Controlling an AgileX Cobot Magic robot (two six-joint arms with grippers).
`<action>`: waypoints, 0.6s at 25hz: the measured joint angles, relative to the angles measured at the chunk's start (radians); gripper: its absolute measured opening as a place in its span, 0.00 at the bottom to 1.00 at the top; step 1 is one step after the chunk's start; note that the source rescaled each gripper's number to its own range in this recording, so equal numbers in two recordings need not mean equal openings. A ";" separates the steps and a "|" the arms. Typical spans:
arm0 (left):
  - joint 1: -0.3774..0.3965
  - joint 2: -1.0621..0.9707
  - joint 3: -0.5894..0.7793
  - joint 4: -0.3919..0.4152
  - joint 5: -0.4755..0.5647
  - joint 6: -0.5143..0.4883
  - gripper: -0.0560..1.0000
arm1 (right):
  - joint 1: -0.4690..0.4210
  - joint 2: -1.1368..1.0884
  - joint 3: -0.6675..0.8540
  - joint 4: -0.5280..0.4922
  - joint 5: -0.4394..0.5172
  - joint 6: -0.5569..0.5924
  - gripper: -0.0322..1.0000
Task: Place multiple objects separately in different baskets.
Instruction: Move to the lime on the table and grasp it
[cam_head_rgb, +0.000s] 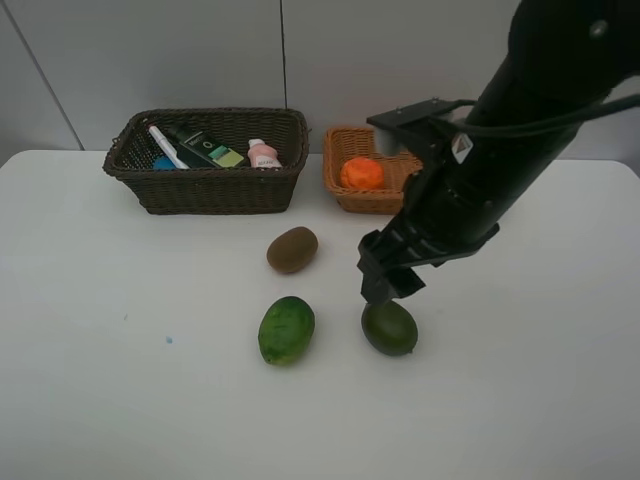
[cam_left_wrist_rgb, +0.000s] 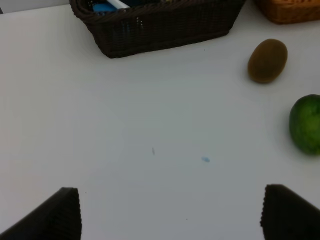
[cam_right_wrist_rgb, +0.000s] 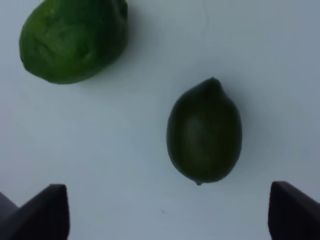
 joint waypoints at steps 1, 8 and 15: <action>0.000 0.000 0.000 0.000 0.000 0.000 0.97 | 0.001 0.011 0.002 -0.004 -0.018 0.001 1.00; 0.000 0.000 0.000 0.000 0.000 0.000 0.97 | 0.001 0.138 0.006 -0.019 -0.058 0.001 1.00; 0.000 0.000 0.000 0.000 0.000 0.000 0.97 | 0.001 0.252 0.006 -0.037 -0.110 0.001 1.00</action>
